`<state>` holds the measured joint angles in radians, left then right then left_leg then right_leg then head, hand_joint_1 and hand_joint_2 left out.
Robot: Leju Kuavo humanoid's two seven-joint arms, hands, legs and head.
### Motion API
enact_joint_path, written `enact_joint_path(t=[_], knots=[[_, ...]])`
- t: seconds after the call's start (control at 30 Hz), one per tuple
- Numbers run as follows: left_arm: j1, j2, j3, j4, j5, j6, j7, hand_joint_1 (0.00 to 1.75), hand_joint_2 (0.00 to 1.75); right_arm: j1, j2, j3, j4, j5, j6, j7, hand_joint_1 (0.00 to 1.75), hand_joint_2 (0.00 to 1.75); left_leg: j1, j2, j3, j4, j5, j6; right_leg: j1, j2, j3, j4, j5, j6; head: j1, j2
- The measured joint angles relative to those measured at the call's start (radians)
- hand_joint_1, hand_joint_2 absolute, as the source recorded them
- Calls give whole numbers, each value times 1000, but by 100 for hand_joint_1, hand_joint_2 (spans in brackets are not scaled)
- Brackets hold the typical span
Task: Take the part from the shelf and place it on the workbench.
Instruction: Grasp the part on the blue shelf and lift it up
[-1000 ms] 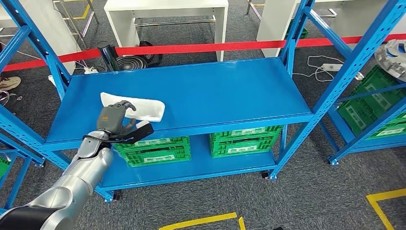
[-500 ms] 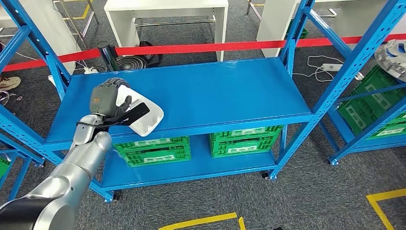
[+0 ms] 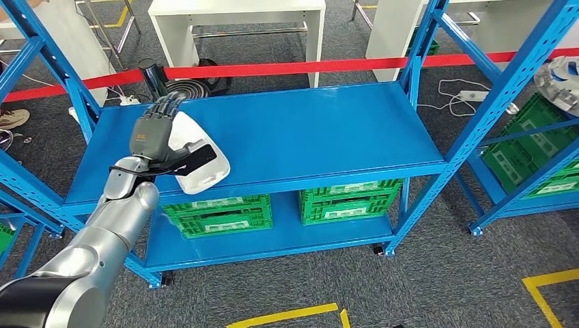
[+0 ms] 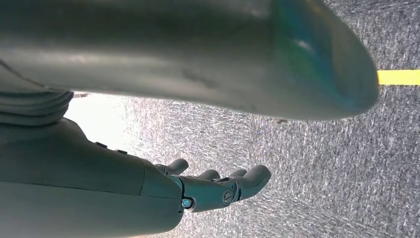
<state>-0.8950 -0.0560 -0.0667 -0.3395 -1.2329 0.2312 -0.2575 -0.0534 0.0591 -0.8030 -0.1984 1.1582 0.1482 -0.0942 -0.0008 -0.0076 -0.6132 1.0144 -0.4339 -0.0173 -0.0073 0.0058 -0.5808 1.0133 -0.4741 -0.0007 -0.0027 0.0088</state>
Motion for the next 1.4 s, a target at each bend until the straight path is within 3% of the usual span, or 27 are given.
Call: enact_joint_path(t=[0.1, 0.23, 0.47, 0.63, 0.77, 0.9, 1.1, 1.4], knots=[[0, 2, -3, 0, 0, 2, 2, 0, 175, 0, 0, -1, 0, 0, 0, 0, 0, 0, 0, 0, 0, 0, 0, 0, 0, 0, 0, 0, 0, 0, 0, 0], [-1, 7, -4, 0, -13, 27, 23, 0, 0, 0, 0, -5, 0, 4, 0, 0, 0, 0, 0, 0, 0, 0, 0, 0, 0, 0, 0, 0, 0, 0, 0, 0], [-21, 49, -29, 2, -118, 79, 184, 0, 0, 0, 0, -17, 0, 7, -2, 3, 0, 0, 0, 1, 0, 0, 0, 0, 0, 0, 0, 0, 0, 0, 0, 0], [-43, 109, -95, 15, -274, 4, 369, 0, 0, 1, 0, -24, 0, 11, 0, 3, 0, 0, 1, 1, 0, 0, 0, 0, 1, 1, 0, 1, 0, 0, 0, 0], [-57, 172, -175, 27, -305, -89, 441, 0, 0, 1, 0, -25, 0, 21, 3, 3, 0, 0, 1, 1, 0, 0, 0, 0, 1, 1, -1, 1, 0, 0, 0, 0], [-65, 234, -244, 39, -305, -166, 454, 0, 0, 1, 0, -25, 0, 30, 7, 3, 0, 0, 1, 2, 0, 0, 0, 0, 2, 2, -1, 1, 0, -1, 0, 0], [-63, 295, -299, 55, -305, -203, 432, 0, 0, 0, 0, -25, 0, 43, 8, -1, 0, 0, 1, 1, 0, 0, 0, 0, 2, 1, -1, 2, -1, -2, 0, 0], [-19, 326, -317, 64, -305, -166, 360, 0, 0, -1, 0, -25, 0, 47, 9, -4, 0, 0, 1, 1, 0, 0, 0, -1, 2, 1, -1, 2, -1, -2, 0, 0]])
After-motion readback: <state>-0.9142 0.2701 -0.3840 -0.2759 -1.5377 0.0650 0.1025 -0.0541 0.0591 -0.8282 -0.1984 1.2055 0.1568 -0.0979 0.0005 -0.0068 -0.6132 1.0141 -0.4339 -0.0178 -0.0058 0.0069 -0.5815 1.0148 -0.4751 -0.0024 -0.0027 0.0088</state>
